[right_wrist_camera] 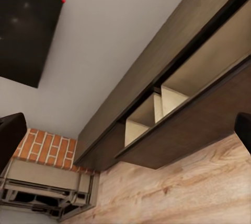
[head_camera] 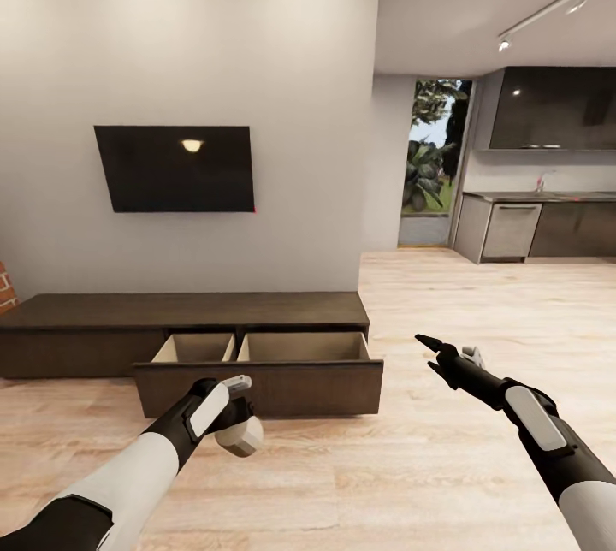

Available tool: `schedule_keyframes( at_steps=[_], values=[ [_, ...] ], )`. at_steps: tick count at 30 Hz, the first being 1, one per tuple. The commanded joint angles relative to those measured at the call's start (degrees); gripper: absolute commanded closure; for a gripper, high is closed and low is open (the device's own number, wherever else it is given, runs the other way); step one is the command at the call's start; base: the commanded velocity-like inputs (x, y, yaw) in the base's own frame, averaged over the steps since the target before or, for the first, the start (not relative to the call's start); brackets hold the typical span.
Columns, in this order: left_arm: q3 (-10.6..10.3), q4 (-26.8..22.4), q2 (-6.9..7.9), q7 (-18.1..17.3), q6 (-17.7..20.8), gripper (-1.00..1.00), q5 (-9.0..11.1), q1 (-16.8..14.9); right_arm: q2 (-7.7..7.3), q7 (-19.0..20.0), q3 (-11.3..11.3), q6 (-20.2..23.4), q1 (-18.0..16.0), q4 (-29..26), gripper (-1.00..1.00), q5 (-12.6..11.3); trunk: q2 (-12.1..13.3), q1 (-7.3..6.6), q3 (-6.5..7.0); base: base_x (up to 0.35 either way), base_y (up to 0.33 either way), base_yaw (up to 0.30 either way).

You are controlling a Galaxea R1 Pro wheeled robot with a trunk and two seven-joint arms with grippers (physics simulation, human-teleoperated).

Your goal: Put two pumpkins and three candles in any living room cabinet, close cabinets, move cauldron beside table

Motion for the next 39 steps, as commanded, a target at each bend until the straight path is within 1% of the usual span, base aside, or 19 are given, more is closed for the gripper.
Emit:
schedule_keyframes(
  at_steps=[1,6,7,9,12,14,16,19,25,29,39],
  values=[
    [-0.4,-0.1,0.07,0.7,0.1,1.00,0.5,0.0,0.00,0.1,-0.1,0.5,0.0,-0.2,-1.00,-0.1,0.4,-0.23,0.11,0.000,0.000,0.000],
    [-0.4,-0.1,0.26,0.7,0.1,1.00,0.5,0.0,0.00,0.1,-0.1,2.8,0.0,-0.9,-1.00,0.0,2.4,-1.33,1.01,0.000,0.000,0.000],
    [-0.4,-0.1,0.60,0.7,0.1,1.00,0.5,0.0,-0.01,0.0,-0.1,5.2,0.0,-1.1,-1.00,0.2,2.8,-1.55,1.19,0.000,0.000,0.000],
    [-0.4,-0.1,0.71,0.7,0.2,1.00,0.5,-0.1,-0.01,-0.4,0.1,5.9,0.0,-1.8,-1.00,0.3,3.6,-1.99,1.55,0.000,0.000,0.000],
    [-0.4,-0.2,0.79,0.6,1.0,1.00,0.6,-0.1,-0.06,-3.1,0.3,7.1,0.0,-2.4,-1.00,2.4,4.8,-2.64,2.09,0.000,0.000,0.000],
    [-0.2,-0.2,0.80,0.4,3.2,1.00,0.6,0.0,-0.08,-4.3,0.3,7.3,0.0,-2.7,-1.00,3.4,4.8,-2.64,2.09,0.000,0.000,0.000],
    [0.3,-0.9,0.81,0.3,5.2,1.00,0.6,0.0,-0.10,-4.8,0.3,7.5,0.0,-3.1,-1.00,3.8,4.8,-2.64,2.09,0.000,0.000,0.000],
    [0.8,-2.2,0.81,0.2,6.2,1.00,0.6,0.0,-0.10,-5.1,0.3,8.0,0.0,-3.9,-1.00,3.9,4.8,-2.64,2.09,0.000,0.000,0.000],
    [0.9,-3.1,0.95,0.2,6.7,1.00,0.4,0.0,0.00,-5.2,0.2,8.3,0.0,-4.2,-1.00,4.0,4.8,-2.64,2.09,0.110,0.000,0.000],
    [0.9,-3.1,1.20,0.2,6.7,1.00,0.3,0.0,0.07,-5.2,0.3,8.3,0.0,-4.3,-1.00,4.1,4.8,-2.64,2.09,0.299,0.000,0.000],
    [0.8,-3.2,1.17,0.3,6.7,1.00,0.0,0.0,0.08,-5.3,0.3,8.2,0.0,-4.1,-1.00,4.1,4.8,-2.64,2.09,0.324,0.000,0.000]
  ],
)
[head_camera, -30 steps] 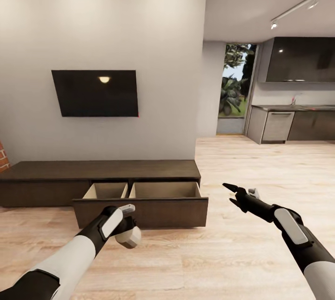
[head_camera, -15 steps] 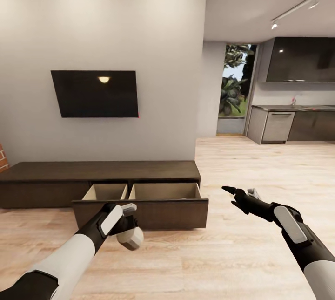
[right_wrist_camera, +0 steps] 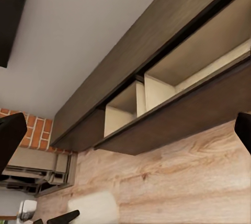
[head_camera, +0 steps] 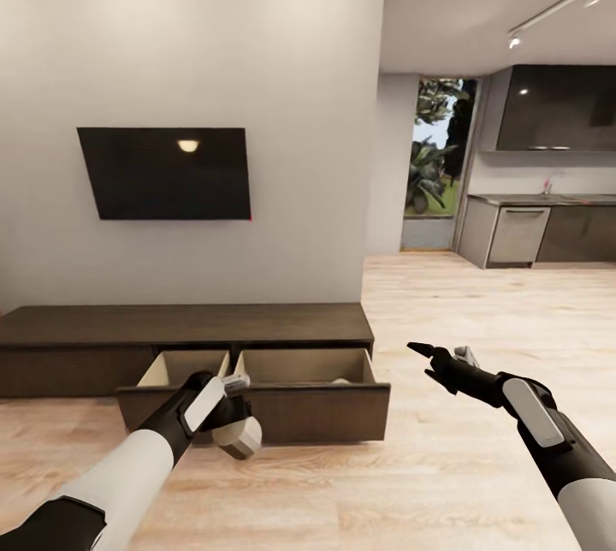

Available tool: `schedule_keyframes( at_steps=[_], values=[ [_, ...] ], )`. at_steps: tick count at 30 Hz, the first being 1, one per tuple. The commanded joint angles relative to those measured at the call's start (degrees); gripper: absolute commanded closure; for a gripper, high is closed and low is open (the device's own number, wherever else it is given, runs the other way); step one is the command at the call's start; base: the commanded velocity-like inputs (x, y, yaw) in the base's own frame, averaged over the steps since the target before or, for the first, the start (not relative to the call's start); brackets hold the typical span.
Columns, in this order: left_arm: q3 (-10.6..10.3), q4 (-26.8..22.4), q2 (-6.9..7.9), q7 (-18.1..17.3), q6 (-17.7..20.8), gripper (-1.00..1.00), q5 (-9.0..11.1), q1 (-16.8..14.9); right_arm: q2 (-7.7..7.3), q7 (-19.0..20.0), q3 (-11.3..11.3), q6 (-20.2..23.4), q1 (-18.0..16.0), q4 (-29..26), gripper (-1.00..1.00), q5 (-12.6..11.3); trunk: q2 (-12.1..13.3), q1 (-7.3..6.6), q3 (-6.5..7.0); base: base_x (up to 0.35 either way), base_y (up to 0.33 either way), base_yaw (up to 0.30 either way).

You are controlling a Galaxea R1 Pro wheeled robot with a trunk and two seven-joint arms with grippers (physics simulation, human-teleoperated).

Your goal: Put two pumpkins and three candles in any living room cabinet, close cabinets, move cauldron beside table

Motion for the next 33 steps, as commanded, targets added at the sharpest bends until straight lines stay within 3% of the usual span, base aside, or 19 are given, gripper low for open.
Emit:
schedule_keyframes(
  at_steps=[1,19,33],
  values=[
    [-0.3,-0.1,0.04,0.7,0.1,1.00,0.5,0.0,0.00,0.2,-0.1,0.3,0.0,0.0,-1.00,0.1,0.0,0.03,-0.07,0.327,0.000,0.000],
    [-0.4,-0.1,0.03,0.7,0.1,1.00,0.4,0.0,0.00,0.2,0.0,0.3,0.0,0.2,-1.00,0.1,0.0,0.03,-0.07,0.319,-0.070,0.000],
    [-0.4,-0.1,0.03,0.7,0.1,1.00,0.7,-0.1,0.00,0.2,0.0,0.3,0.0,0.4,-1.00,0.0,0.0,0.03,-0.07,0.161,-0.006,0.000]
  ],
)
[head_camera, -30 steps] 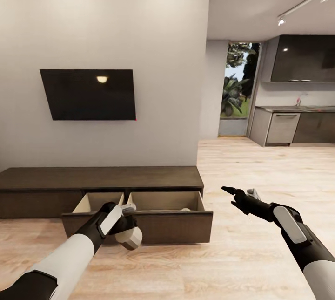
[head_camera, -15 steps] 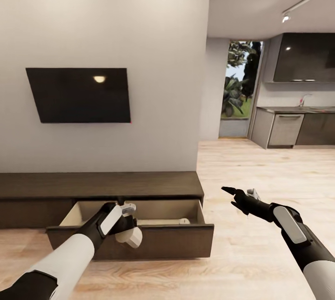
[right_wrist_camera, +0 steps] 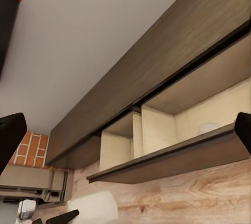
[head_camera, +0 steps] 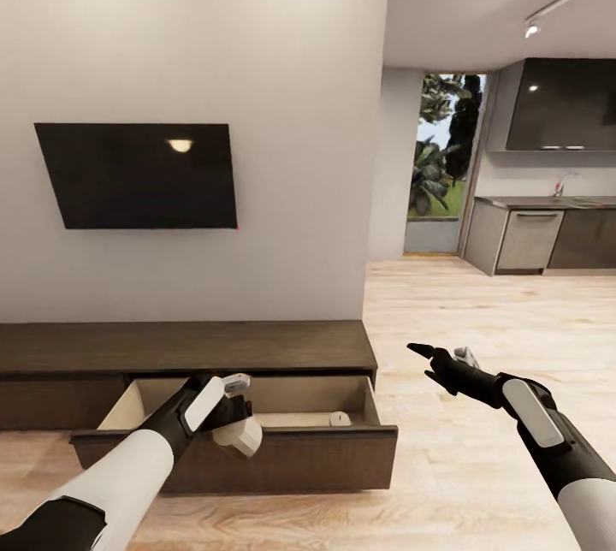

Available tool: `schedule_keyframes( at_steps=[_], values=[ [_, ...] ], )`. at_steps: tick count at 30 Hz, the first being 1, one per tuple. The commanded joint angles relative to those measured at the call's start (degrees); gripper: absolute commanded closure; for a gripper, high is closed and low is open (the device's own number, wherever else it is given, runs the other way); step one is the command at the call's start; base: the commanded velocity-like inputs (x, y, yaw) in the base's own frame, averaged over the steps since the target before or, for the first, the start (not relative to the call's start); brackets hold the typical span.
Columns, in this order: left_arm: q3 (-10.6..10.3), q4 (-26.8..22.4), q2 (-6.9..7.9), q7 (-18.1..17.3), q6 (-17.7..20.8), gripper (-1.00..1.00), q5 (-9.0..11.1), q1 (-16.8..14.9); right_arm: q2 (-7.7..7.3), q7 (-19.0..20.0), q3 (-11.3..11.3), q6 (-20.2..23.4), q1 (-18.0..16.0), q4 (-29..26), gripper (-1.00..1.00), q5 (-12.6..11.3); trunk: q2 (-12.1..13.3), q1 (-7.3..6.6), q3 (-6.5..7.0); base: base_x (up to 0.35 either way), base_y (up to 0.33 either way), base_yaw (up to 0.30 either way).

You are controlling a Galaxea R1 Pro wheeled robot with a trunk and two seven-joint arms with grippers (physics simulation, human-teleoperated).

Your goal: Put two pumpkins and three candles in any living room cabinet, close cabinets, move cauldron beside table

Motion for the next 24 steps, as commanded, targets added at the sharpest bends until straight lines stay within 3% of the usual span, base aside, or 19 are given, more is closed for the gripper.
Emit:
schedule_keyframes(
  at_steps=[1,24],
  values=[
    [-0.3,-0.1,0.04,0.7,0.1,1.00,0.5,0.0,0.00,0.2,-0.1,0.3,0.0,0.0,-1.00,0.1,0.0,0.03,-0.07,0.283,0.000,0.000],
    [-0.4,-0.1,0.04,0.8,0.1,1.00,0.5,0.0,-0.08,0.3,-0.2,0.3,0.0,0.1,-1.00,0.2,0.0,0.03,-0.07,0.206,0.000,0.000]
  ],
)
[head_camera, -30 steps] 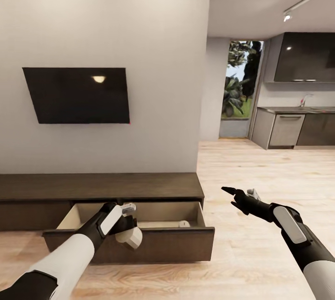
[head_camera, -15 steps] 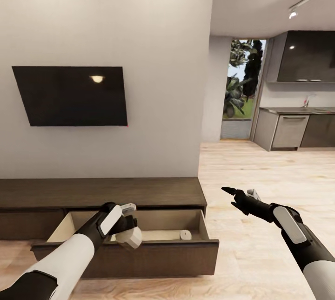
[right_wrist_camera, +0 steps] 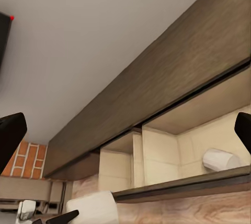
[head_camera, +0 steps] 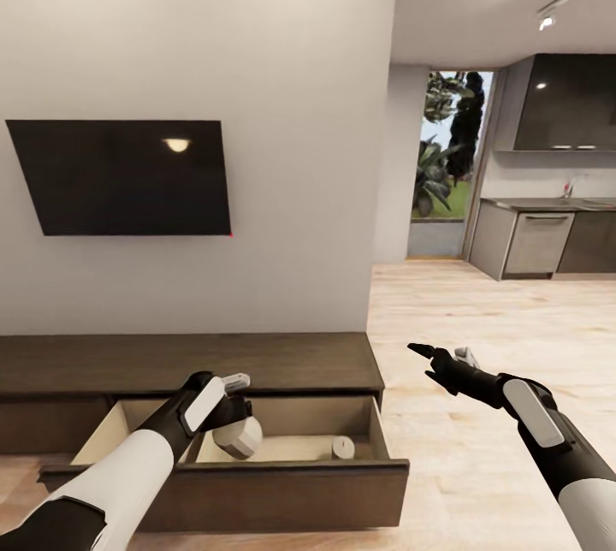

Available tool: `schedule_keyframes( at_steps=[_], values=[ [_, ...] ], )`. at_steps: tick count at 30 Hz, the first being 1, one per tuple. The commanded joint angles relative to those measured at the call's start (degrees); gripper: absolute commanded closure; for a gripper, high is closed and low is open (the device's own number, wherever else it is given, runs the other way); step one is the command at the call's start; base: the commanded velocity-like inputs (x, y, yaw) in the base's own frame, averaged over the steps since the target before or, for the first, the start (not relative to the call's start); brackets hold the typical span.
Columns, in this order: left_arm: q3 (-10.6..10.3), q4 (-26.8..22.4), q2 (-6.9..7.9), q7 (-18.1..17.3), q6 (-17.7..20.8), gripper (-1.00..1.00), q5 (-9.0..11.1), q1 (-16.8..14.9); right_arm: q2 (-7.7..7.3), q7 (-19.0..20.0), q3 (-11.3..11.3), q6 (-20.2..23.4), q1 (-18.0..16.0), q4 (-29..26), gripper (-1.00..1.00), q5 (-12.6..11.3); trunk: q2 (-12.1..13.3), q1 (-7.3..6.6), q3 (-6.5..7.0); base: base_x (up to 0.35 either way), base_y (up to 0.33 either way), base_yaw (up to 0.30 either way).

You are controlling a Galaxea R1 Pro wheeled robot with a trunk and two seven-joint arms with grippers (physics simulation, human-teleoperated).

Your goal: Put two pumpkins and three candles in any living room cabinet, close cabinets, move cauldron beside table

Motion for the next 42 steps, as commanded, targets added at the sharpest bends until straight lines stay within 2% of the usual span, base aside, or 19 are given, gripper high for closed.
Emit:
schedule_keyframes(
  at_steps=[1,21,42],
  values=[
    [-0.3,-0.1,0.04,0.7,0.1,1.00,0.5,-0.1,0.02,0.3,-0.1,0.3,0.0,0.0,-1.00,0.2,0.0,0.00,-0.07,0.098,0.000,0.000],
    [-0.5,0.2,0.04,1.0,0.0,1.00,-0.1,0.0,0.09,0.3,-0.2,0.3,0.0,0.0,-1.00,0.2,0.0,0.00,-0.07,0.183,0.000,0.000],
    [-0.7,0.9,-0.13,1.2,-0.4,1.00,-0.1,0.0,0.09,0.3,-0.2,0.3,0.0,0.1,-1.00,0.2,0.0,0.00,-0.07,0.067,0.000,0.000]
  ],
)
